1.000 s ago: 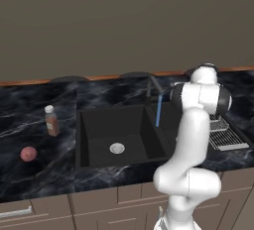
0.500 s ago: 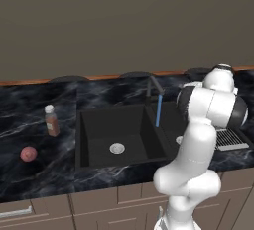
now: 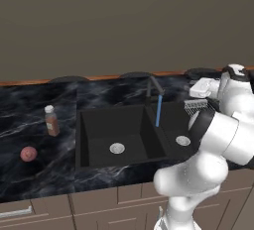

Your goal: Turn on the sink faucet. Then move the onion from the counter to the sink. Turn off the sink. Move the vegetable from the sink to the pot next to the stove. Finally move the pot to the rear right burner.

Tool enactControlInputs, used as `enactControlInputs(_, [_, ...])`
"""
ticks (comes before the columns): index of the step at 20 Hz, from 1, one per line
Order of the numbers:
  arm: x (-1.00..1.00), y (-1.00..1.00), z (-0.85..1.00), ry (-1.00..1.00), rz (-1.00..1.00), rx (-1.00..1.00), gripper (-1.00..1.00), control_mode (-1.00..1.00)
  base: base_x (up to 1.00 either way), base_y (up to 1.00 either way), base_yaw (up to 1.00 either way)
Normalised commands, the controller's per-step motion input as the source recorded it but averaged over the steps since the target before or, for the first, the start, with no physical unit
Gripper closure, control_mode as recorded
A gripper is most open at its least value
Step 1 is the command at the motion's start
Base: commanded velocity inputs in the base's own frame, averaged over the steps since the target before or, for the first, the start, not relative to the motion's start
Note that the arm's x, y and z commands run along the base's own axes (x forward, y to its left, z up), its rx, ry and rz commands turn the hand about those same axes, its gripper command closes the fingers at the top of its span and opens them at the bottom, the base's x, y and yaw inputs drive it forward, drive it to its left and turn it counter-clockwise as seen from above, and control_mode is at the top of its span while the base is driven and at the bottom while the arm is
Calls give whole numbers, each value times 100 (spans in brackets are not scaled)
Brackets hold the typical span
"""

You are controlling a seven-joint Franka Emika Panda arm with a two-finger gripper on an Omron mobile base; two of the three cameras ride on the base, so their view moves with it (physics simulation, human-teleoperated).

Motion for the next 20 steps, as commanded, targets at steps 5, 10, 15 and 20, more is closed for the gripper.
enactControlInputs(5, [-59, 57, 43, -6, 13, -27, -100, -100, 0, 0, 0])
enactControlInputs(10, [-36, 78, 43, -5, 20, -34, -100, -100, 0, 0, 0])
enactControlInputs(15, [-22, 86, 42, -5, 25, -36, -100, -100, 0, 0, 0])
enactControlInputs(20, [-7, 88, 24, -1, 29, -34, -100, -100, 0, 0, 0])
